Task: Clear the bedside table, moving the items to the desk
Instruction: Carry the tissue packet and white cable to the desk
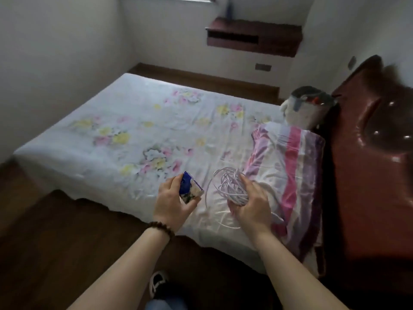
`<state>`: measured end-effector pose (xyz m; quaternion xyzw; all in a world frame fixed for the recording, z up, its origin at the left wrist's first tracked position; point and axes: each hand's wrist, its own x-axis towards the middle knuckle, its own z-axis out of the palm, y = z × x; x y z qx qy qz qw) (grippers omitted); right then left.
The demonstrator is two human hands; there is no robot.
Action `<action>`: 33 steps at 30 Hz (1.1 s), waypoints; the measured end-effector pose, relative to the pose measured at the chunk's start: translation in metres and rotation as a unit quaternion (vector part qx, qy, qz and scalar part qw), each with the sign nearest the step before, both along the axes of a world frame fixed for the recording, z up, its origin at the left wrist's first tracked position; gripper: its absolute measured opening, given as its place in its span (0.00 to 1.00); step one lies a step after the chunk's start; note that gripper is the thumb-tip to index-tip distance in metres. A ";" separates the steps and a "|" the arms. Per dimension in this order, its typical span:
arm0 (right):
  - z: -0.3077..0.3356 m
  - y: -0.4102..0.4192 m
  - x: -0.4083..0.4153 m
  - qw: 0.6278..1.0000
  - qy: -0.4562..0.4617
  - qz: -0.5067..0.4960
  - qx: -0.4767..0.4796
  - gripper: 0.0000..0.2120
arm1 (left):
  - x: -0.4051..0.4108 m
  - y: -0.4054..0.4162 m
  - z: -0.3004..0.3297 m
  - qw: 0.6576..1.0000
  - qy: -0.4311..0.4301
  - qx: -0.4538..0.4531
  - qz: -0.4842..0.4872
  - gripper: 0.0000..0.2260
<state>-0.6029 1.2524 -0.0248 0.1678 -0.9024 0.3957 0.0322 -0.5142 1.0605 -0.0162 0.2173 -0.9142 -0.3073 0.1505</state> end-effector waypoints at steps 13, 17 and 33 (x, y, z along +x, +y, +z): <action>-0.004 -0.352 0.085 0.957 -0.023 0.287 0.037 0.34 | 0.180 -0.263 -0.017 0.945 0.036 0.007 0.325 0.35; 0.002 -0.467 0.128 0.931 -0.013 0.361 0.041 0.32 | 0.237 -0.353 -0.012 0.916 0.042 -0.005 0.400 0.35; -0.018 -0.792 0.203 0.889 -0.008 0.458 0.029 0.31 | 0.343 -0.616 -0.042 0.851 0.034 -0.019 0.523 0.34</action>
